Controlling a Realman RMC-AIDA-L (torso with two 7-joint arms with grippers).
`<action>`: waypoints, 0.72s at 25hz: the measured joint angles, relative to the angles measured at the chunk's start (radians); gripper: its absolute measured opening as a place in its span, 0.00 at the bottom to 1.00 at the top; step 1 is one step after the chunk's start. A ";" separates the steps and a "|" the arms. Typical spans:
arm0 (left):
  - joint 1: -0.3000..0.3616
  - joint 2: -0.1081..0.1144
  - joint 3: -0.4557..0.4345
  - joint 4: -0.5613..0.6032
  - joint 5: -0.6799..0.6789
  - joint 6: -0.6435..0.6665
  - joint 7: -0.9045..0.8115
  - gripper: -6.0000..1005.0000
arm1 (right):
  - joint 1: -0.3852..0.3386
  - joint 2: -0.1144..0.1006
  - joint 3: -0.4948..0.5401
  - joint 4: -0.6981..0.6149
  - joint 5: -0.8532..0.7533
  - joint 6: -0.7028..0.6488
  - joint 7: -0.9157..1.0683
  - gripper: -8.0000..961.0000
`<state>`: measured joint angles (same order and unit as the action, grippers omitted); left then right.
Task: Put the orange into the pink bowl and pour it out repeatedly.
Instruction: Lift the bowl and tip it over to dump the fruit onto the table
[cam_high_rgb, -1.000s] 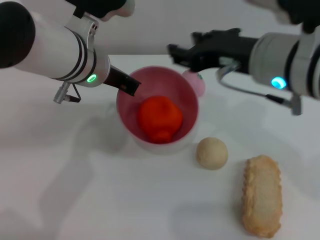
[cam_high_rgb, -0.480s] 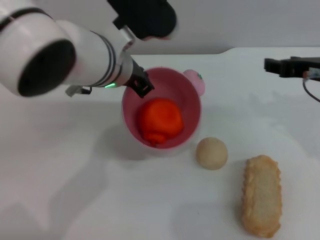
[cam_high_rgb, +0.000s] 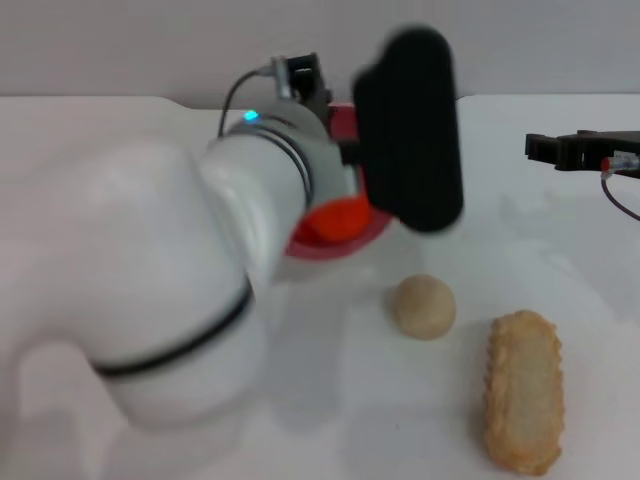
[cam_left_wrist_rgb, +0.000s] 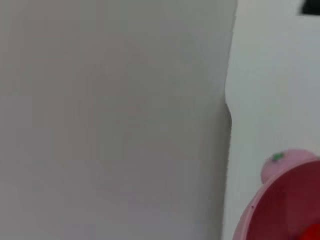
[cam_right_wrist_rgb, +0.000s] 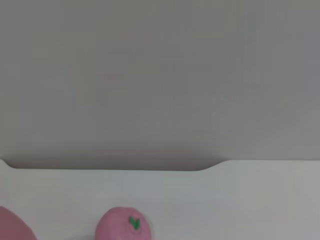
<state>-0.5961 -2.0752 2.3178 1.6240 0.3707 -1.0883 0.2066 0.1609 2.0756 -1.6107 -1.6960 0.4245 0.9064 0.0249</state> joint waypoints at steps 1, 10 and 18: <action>0.002 -0.001 0.036 0.000 0.044 -0.001 0.007 0.05 | 0.000 0.000 0.000 0.001 0.000 0.000 0.000 0.66; 0.111 -0.001 0.245 -0.035 0.509 0.061 0.009 0.05 | 0.010 -0.002 -0.013 0.021 0.000 -0.001 -0.006 0.66; 0.146 -0.001 0.341 -0.139 0.790 0.126 0.020 0.05 | 0.027 -0.004 -0.012 0.034 0.000 -0.001 -0.018 0.67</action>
<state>-0.4498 -2.0763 2.6584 1.4849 1.1604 -0.9619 0.2266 0.1880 2.0719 -1.6232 -1.6624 0.4250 0.9052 0.0068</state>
